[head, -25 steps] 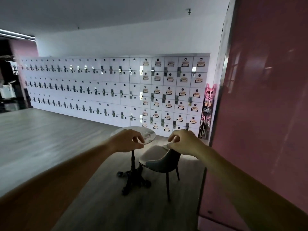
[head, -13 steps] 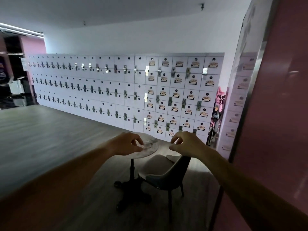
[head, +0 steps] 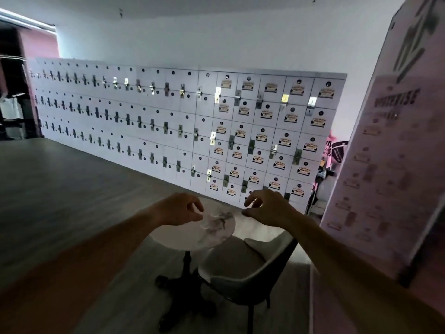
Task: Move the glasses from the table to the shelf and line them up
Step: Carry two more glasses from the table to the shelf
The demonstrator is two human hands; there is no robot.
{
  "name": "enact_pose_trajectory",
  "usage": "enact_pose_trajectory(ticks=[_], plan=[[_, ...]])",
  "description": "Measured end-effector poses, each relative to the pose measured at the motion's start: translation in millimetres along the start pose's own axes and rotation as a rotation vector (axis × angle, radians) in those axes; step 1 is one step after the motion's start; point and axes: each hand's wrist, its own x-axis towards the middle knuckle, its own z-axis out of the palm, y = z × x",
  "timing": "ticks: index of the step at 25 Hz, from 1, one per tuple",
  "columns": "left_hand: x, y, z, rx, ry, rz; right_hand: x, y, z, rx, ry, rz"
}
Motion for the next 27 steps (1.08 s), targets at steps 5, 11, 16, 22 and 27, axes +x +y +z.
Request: enact_pose_trajectory(ticks=[5, 11, 16, 22, 27], plan=[[85, -63, -15, -0.026, 0.008, -0.02, 101, 4, 25, 0.033, 0.002, 0.033], [179, -131, -2, -0.043, -0.048, -0.055, 210, 39, 67, 0.041, -0.076, 0.049], [253, -178, 10, 0.023, -0.124, -0.115, 295, 76, 86, 0.07, -0.093, 0.059], [355, -206, 12, 0.008, -0.094, -0.168, 406, 122, 88, 0.078, -0.113, 0.045], [412, -251, 43, -0.007, -0.134, -0.195, 476, 152, 135, 0.059, -0.212, 0.04]])
